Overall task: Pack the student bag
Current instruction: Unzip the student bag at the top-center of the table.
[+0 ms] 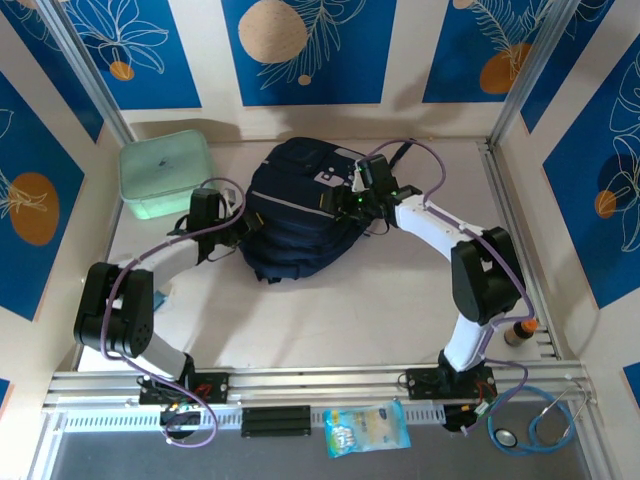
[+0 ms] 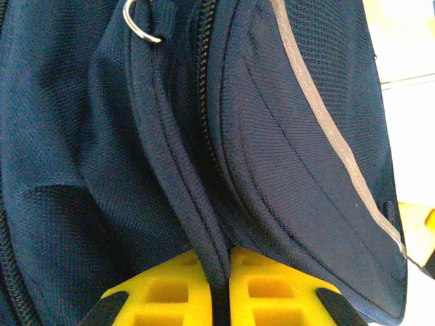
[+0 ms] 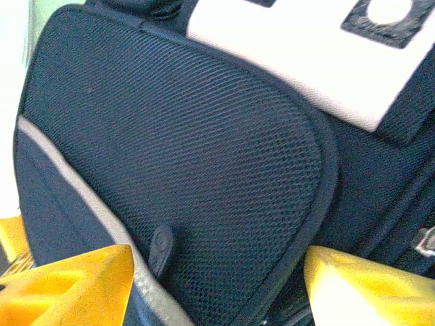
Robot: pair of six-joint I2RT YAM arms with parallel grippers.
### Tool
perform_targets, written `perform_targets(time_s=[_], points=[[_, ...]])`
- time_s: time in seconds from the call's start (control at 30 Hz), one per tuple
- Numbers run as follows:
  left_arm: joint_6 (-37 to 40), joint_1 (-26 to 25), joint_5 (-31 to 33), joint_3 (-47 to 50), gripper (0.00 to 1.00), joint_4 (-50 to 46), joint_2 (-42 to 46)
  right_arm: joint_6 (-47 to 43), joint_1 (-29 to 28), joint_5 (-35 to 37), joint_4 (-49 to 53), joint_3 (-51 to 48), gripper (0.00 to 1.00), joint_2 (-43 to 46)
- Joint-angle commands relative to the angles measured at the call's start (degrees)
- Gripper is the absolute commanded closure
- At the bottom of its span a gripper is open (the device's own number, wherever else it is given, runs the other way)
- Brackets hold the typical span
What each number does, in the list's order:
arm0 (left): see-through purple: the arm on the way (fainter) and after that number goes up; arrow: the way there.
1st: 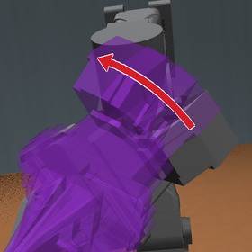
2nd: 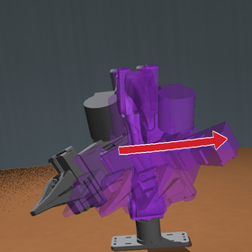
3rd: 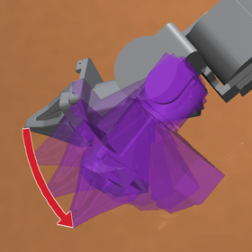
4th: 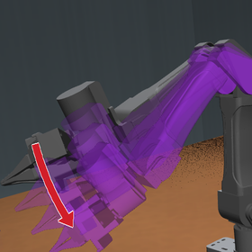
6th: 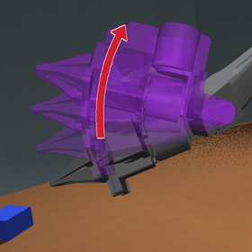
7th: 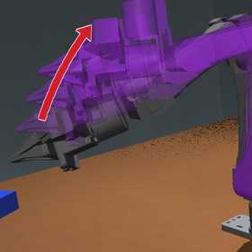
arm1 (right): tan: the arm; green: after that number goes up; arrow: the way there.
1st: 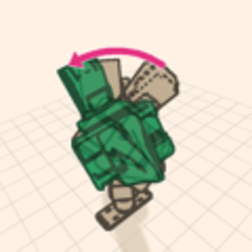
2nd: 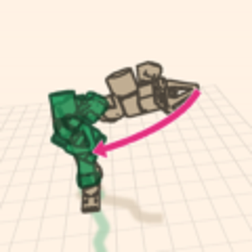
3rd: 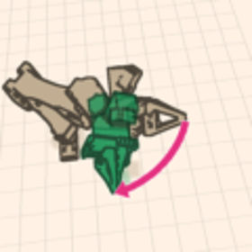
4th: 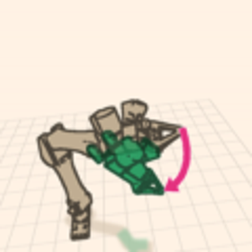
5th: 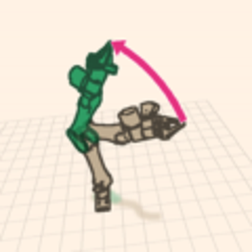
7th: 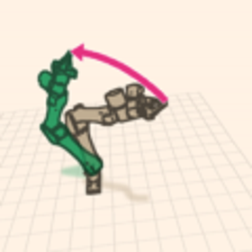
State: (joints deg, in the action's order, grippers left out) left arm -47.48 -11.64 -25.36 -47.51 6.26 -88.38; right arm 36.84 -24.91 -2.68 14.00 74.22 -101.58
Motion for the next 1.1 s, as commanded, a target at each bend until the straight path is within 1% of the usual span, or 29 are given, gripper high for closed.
perform_targets(time_s=[0.0, 0.07, 0.17, 0.23, 0.3, 0.43, 0.57, 0.67, 0.73, 0.83, 1.07], points=[[1.1, 0.0, -3.0, 0.4, 0.9, 0.1, -0.4, 1.7, 0.6, 2.2, -1.3, 2.5, 0.32, -1.9], [0.9, 0.0, -2.8, 0.5, 0.89, 0.2, -0.6, 0.4, 0.7, 0.8, -0.9, 3.5, 0.32, -3.1], [0.5, 0.0, -2.8, 0.6, 0.89, 0.7, -1.0, -3.1, 0.6, -4.8, 2.7, 6.6, 0.33, -5.6], [0.2, 0.0, -2.8, 0.6, 0.88, 1.2, -1.4, -5.4, -0.3, -6.6, 4.3, 6.7, 0.33, -5.8], [-0.1, 0.0, -2.7, 0.6, 0.87, 1.5, -1.5, -7.5, -1.4, -7.2, 5.3, 5.1, 0.34, -4.7], [0.3, 0.0, -2.7, 0.2, 0.85, 1.3, -2.0, -9.8, -1.7, -12.7, 6.5, 1.4, 0.36, -2.1], [0.4, 0.0, -2.6, 0.0, 0.84, 1.2, -2.2, -11.8, -2.2, -14.4, 9.2, -1.8, 0.36, 0.8], [0.4, 0.0, -2.5, 0.0, 0.83, 1.3, -2.1, -13.0, -2.4, -16.9, 8.7, -4.5, 0.41, 2.7], [0.4, 0.0, -2.4, -0.1, 0.83, 1.4, -2.2, -13.5, -2.5, -16.8, 7.9, -5.9, 0.43, 3.6], [0.3, 0.0, -2.6, -0.5, 0.83, 1.3, -2.4, -14.2, -2.6, -14.5, 7.4, -7.0, 0.48, 4.2], [0.6, 0.0, -2.9, -0.6, 0.83, 1.0, -2.2, -17.7, -3.2, -12.5, 7.4, -7.0, 0.52, 4.5]])
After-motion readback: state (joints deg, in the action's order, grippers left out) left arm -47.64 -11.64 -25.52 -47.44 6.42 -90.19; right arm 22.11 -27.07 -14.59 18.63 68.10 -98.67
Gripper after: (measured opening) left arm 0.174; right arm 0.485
